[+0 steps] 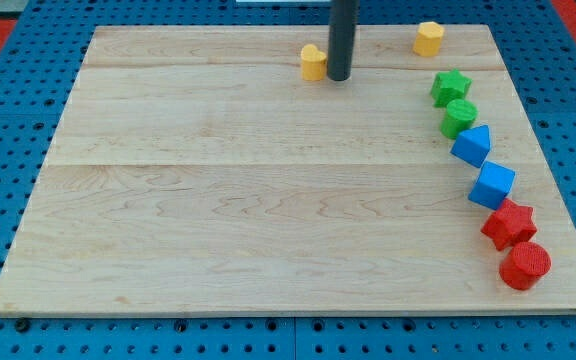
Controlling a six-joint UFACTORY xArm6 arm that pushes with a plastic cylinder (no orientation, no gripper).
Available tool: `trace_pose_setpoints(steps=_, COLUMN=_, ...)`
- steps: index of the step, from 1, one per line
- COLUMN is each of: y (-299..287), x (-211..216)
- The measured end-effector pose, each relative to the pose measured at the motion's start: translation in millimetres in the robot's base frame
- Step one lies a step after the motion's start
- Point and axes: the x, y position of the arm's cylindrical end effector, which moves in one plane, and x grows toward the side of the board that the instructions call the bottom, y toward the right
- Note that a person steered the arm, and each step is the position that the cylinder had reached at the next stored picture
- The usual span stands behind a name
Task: Push the yellow heart to the top left
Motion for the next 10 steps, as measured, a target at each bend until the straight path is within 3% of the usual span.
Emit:
trace_pose_setpoints(steps=1, y=8.8, x=-6.0)
trace_pose_setpoints(steps=3, y=-90.4, x=-10.5)
trace_pose_setpoints(steps=4, y=-106.9, x=-20.3)
trace_pose_setpoints(steps=7, y=-110.2, x=-69.9)
trace_pose_setpoints(steps=10, y=-212.7, x=-71.6)
